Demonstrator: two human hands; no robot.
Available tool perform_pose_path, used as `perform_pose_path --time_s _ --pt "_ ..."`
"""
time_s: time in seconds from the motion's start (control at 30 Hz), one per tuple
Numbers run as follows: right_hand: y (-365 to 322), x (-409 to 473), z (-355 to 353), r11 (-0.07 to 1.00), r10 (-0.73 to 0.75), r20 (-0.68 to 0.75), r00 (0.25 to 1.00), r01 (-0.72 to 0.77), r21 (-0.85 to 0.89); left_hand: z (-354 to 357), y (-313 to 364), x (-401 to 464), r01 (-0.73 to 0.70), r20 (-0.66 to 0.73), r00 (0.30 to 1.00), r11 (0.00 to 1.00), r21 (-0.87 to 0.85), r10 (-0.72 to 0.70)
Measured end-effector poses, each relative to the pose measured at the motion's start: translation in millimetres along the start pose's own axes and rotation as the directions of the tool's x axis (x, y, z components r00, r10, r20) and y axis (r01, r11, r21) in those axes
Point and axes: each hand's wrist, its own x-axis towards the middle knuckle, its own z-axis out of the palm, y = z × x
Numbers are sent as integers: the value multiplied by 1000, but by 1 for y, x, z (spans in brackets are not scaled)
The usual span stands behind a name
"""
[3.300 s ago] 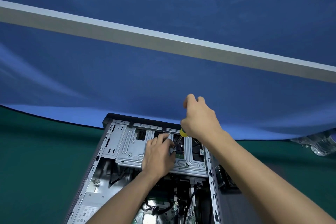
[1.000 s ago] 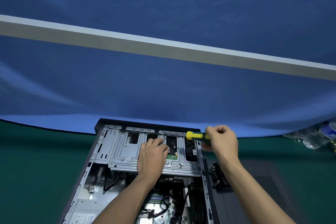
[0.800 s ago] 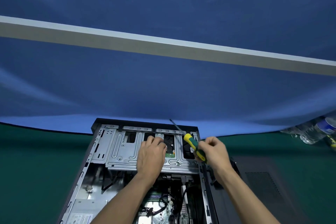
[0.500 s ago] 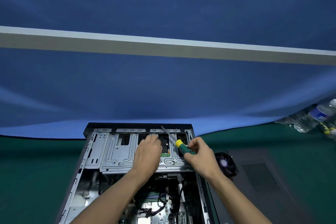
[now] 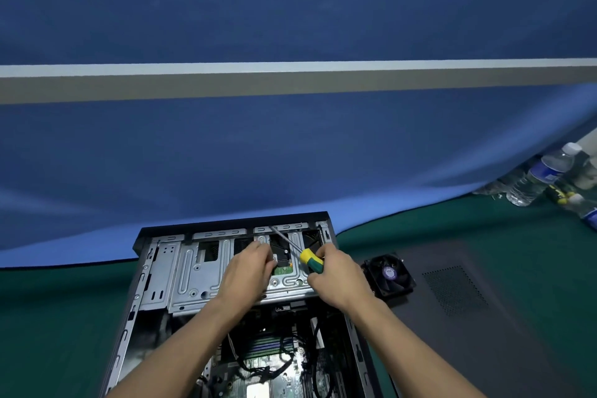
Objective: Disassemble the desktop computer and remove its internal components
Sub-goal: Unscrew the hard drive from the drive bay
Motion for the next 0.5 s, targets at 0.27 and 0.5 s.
perform_pose_path --time_s 0.27,0.5 --pt "-2 -14 5 986 91 -20 996 -93 -142 -6 1 -10 109 -68 991 991 -75 -114" --pt "7 -26 9 987 140 -31 990 -137 78 -8 1 -13 214 14 976 937 -275 -219"
